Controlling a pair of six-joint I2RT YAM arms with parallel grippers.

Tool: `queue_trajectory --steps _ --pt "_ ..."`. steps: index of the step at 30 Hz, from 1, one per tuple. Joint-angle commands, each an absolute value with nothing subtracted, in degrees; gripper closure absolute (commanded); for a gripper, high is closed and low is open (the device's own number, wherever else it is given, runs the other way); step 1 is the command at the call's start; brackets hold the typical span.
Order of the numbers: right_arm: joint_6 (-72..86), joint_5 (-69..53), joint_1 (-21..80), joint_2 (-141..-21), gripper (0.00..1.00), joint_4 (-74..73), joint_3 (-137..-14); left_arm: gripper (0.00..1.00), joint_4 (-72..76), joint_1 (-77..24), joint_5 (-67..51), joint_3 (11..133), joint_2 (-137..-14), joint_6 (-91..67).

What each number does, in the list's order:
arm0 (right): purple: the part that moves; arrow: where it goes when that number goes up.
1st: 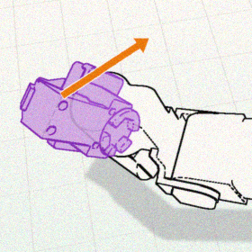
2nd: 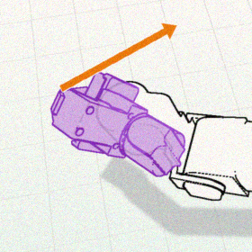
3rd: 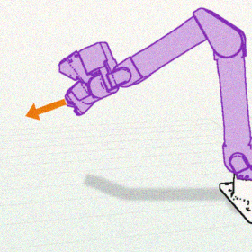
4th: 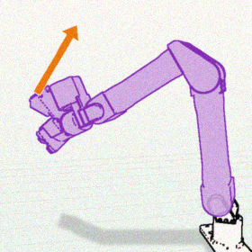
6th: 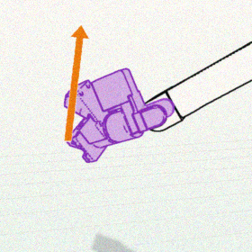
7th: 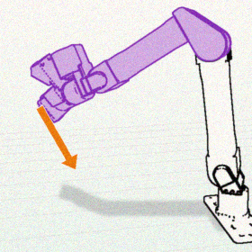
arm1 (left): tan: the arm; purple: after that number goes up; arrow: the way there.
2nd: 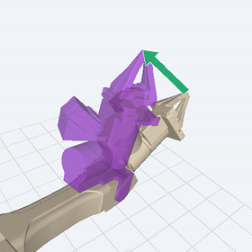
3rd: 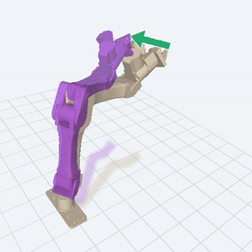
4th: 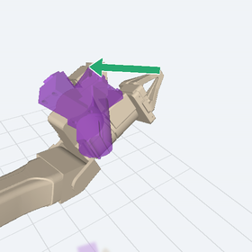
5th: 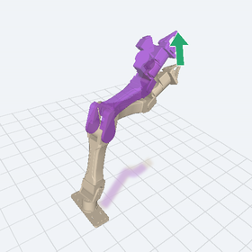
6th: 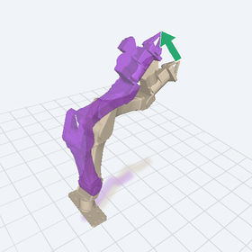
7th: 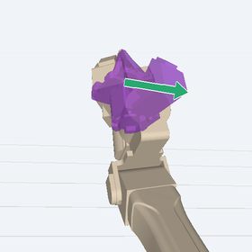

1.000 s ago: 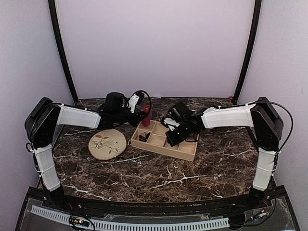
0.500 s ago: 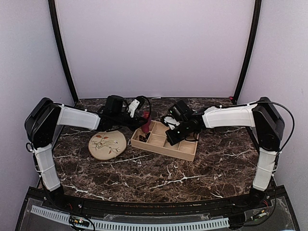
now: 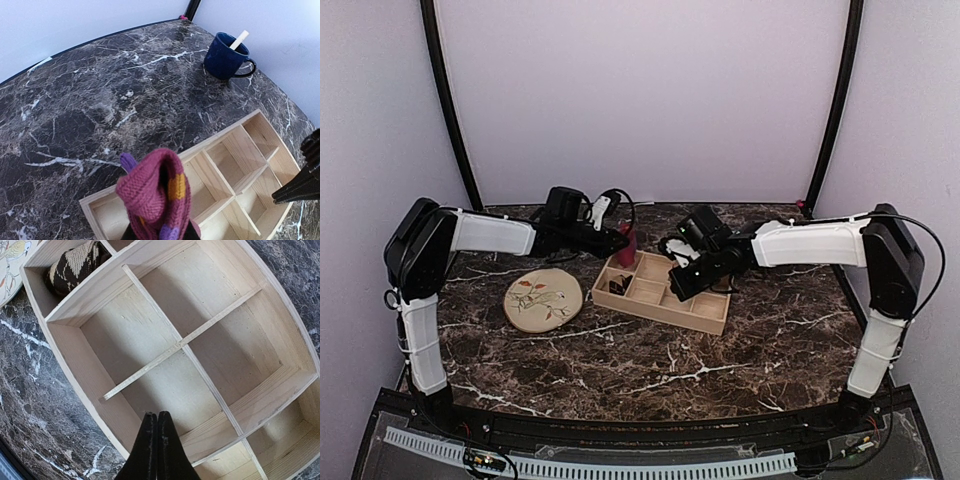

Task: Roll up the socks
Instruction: Place the sock in the storage box.

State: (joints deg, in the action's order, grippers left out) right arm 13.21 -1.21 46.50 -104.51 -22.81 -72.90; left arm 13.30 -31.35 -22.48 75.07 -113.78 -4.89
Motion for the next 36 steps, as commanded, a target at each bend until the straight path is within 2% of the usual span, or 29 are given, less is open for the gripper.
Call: queue_trajectory --steps 1,16,36 --pt "14.17 -0.45 47.31 -101.95 1.00 -21.00 -71.59 1.00 7.02 -29.44 -22.93 79.26 -115.45 -10.76" --pt "14.33 -0.82 47.31 -101.38 1.00 -19.66 -69.37 1.00 2.66 -27.81 -31.28 83.01 -118.62 -27.83" --pt "13.98 0.73 48.46 -100.71 1.00 -20.54 -69.19 1.00 -16.45 -31.77 -20.34 93.70 -123.88 -22.30"
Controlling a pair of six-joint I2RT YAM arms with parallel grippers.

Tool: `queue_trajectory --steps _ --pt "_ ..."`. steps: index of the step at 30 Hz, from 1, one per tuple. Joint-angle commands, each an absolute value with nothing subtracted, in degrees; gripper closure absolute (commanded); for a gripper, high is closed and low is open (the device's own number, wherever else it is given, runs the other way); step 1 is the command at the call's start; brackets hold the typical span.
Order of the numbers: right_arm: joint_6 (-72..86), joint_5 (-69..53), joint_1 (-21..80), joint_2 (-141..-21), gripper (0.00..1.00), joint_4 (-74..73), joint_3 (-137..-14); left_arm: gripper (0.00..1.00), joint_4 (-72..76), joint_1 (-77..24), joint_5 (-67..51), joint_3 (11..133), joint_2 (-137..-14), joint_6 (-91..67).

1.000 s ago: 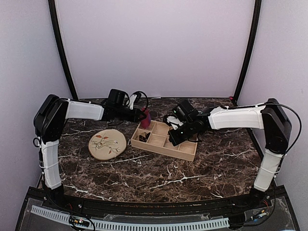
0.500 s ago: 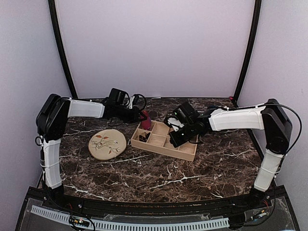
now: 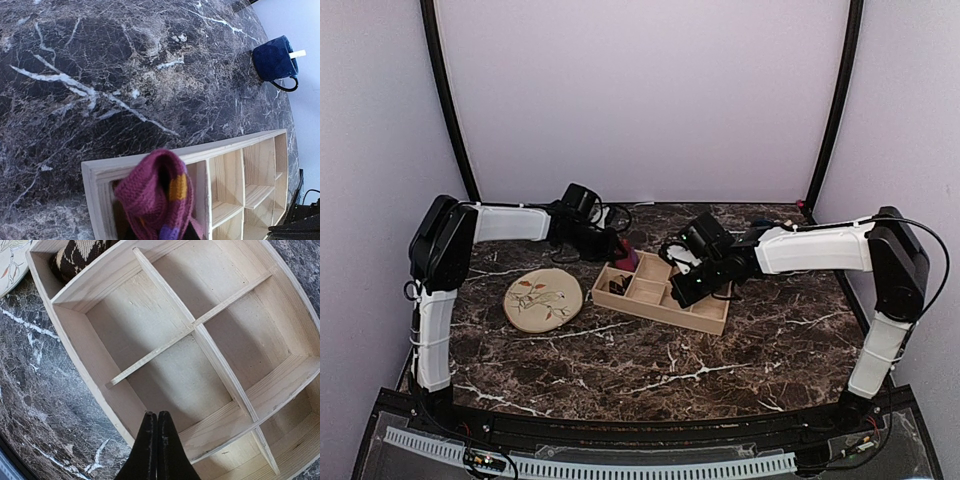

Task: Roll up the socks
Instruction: Place the sock in the storage box.

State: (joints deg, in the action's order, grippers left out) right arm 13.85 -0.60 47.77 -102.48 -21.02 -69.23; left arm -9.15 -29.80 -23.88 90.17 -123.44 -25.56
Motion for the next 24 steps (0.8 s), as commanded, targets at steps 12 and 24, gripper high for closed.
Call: queue_trajectory --steps 12,24 --pt "13.78 1.91 48.87 -99.76 1.00 -20.87 -68.82 1.00 -30.81 -34.81 -12.33 105.05 -129.14 -18.31" --pt "12.93 3.24 49.36 -97.50 1.00 -19.95 -66.62 1.00 -42.09 -37.96 -6.64 111.50 -133.75 -16.77"
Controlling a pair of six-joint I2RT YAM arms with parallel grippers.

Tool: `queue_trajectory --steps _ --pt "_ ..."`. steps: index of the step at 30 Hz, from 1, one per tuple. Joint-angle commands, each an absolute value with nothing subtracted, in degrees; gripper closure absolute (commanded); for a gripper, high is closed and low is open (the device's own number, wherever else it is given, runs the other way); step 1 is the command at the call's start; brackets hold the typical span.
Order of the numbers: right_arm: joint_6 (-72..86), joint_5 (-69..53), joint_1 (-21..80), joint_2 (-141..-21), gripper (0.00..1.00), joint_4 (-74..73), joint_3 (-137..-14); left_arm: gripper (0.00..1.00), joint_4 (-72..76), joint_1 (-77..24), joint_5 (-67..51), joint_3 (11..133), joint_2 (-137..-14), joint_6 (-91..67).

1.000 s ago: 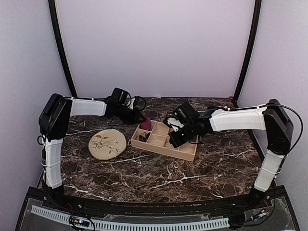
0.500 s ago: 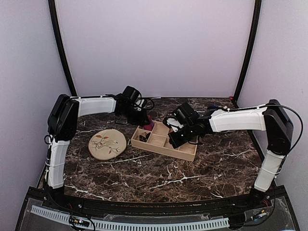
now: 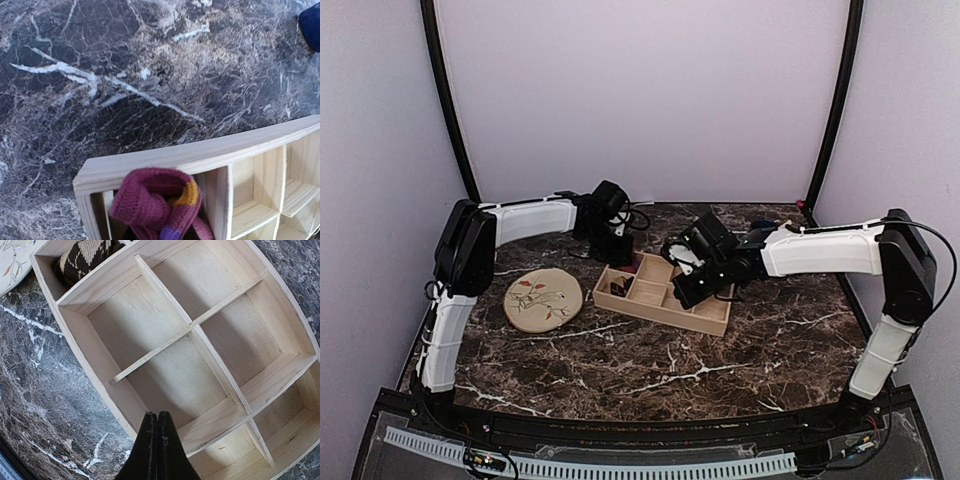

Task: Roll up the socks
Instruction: Place the sock in the storage box.

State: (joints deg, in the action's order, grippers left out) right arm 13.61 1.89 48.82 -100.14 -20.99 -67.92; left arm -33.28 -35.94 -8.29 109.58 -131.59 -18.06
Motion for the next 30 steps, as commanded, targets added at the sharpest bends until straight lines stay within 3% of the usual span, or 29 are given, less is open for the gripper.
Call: queue_trajectory --steps 1,30 --pt "12.78 3.32 49.31 -97.30 1.00 -19.87 -66.48 1.00 -42.75 -38.20 -6.33 112.24 -134.24 -16.84" --pt "10.90 5.57 49.41 -89.66 1.00 -17.05 -57.66 0.98 -65.85 -41.73 2.22 130.10 -149.26 -17.79"
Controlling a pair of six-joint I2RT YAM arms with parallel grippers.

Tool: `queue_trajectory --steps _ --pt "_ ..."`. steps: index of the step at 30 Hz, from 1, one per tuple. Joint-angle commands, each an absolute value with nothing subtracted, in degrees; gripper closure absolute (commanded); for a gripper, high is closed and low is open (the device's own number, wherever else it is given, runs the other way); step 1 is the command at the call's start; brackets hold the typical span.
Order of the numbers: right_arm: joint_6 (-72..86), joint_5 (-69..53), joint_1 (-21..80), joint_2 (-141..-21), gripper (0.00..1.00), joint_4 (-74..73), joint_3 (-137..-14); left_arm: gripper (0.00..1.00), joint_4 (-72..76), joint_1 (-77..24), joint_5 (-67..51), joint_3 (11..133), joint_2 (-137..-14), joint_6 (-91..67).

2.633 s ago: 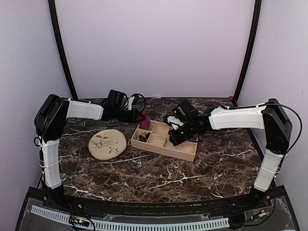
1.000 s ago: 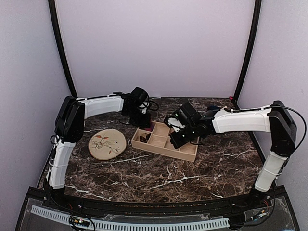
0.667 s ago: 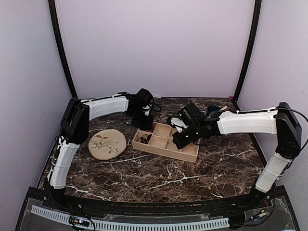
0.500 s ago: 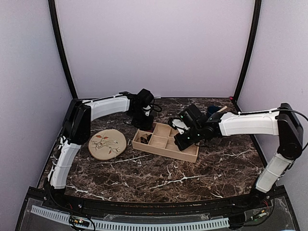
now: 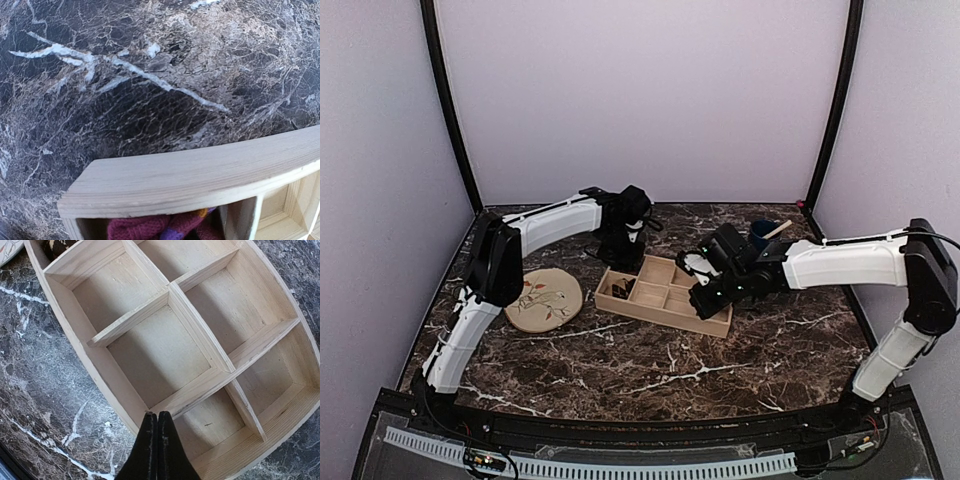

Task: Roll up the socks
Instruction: Place the sock in the storage box.

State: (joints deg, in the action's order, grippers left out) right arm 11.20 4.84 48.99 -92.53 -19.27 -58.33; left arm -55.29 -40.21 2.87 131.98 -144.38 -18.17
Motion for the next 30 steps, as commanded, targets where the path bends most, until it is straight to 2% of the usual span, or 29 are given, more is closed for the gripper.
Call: queue_trajectory --steps 1,6,10,28,30 --pt "10.95 5.57 49.45 -89.57 1.00 -16.97 -57.58 0.96 -65.91 -41.86 2.05 130.09 -149.32 -17.78" --pt "11.16 5.86 49.40 -89.56 1.00 -16.96 -57.57 0.78 -64.03 -42.18 1.64 129.71 -147.55 -18.29" --pt "11.57 5.98 49.40 -89.48 0.99 -17.14 -57.71 0.71 -62.24 -42.20 0.39 129.64 -145.48 -18.51" --pt "11.95 6.85 49.83 -90.17 0.99 -18.51 -59.46 0.60 -56.49 -42.29 -4.20 129.20 -135.99 -21.23" --pt "12.08 6.98 49.92 -90.04 0.99 -18.62 -59.50 0.34 -56.28 -42.31 -4.34 129.20 -135.22 -21.51"
